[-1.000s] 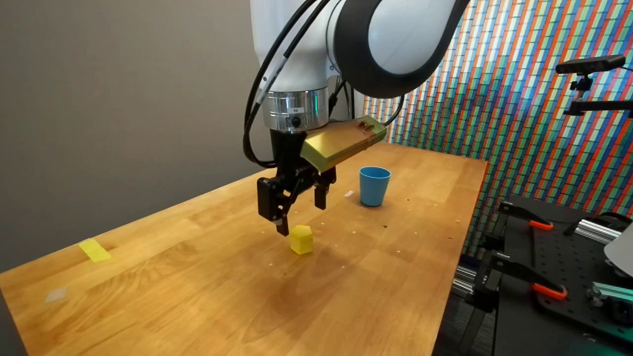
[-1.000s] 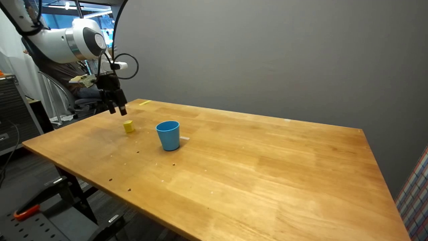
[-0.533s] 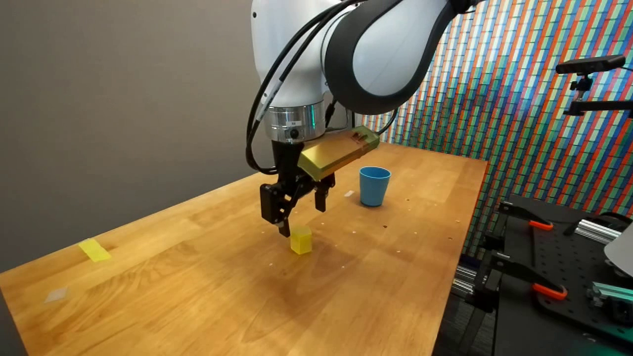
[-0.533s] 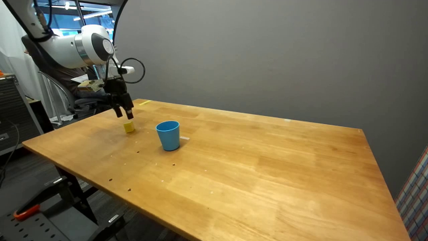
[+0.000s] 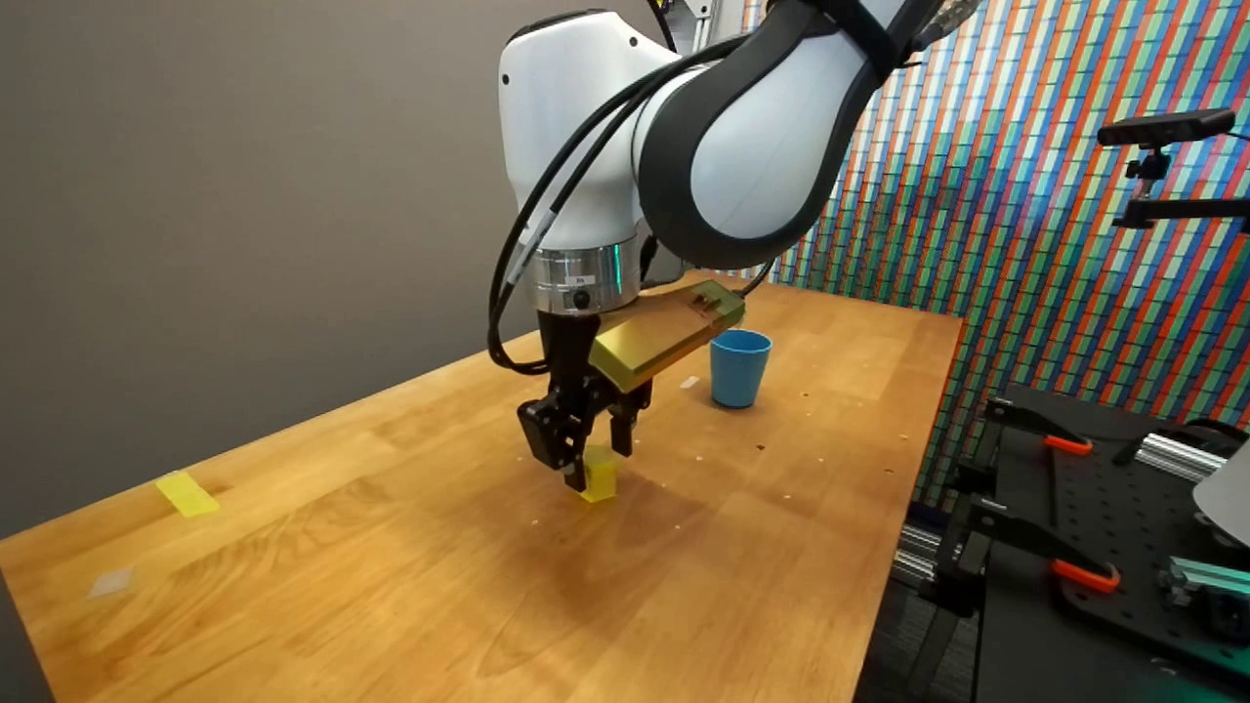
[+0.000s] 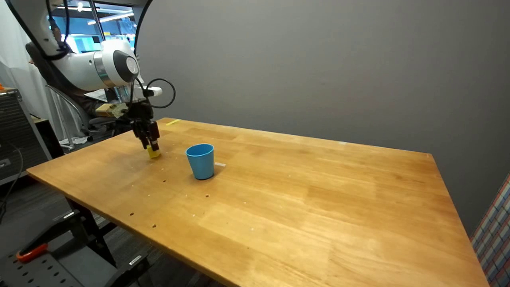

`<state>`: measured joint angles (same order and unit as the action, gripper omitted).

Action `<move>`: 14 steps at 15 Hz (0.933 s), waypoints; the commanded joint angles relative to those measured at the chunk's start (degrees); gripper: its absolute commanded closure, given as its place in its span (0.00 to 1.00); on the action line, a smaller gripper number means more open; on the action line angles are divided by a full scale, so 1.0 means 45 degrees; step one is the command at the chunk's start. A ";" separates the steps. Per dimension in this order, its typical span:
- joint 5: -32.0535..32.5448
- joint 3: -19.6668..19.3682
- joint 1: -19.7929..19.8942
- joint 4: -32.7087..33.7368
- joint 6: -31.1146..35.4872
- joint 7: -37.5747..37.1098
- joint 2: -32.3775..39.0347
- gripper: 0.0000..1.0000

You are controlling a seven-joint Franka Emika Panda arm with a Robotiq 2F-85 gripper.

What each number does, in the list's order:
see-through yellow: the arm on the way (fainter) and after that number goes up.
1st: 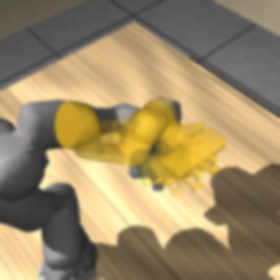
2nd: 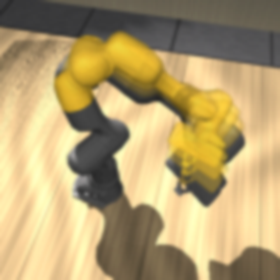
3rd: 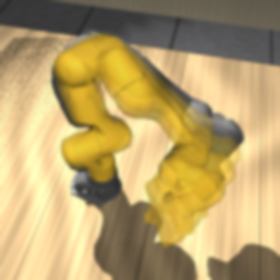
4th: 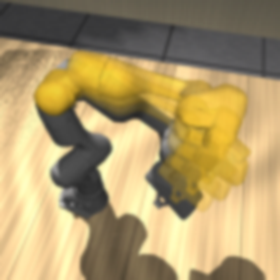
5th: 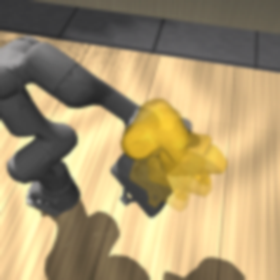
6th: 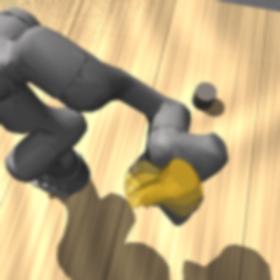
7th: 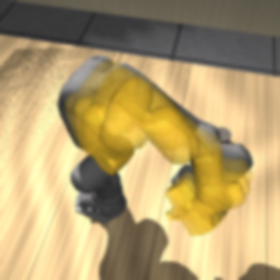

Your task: Put the yellow block in the cup

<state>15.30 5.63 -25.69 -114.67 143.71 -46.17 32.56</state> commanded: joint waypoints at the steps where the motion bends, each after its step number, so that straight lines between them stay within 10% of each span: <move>1: -0.0130 -0.0210 -0.0138 0.0313 0.0415 0.0428 0.0296 0.67; 3: -0.0144 -0.0253 -0.0123 0.0323 0.0478 0.0486 0.0334 0.80; 14: 0.0044 -0.1373 0.0176 -0.1213 -0.0430 -0.1552 -0.3686 0.81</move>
<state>14.18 1.36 -25.25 -115.60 143.63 -48.46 24.36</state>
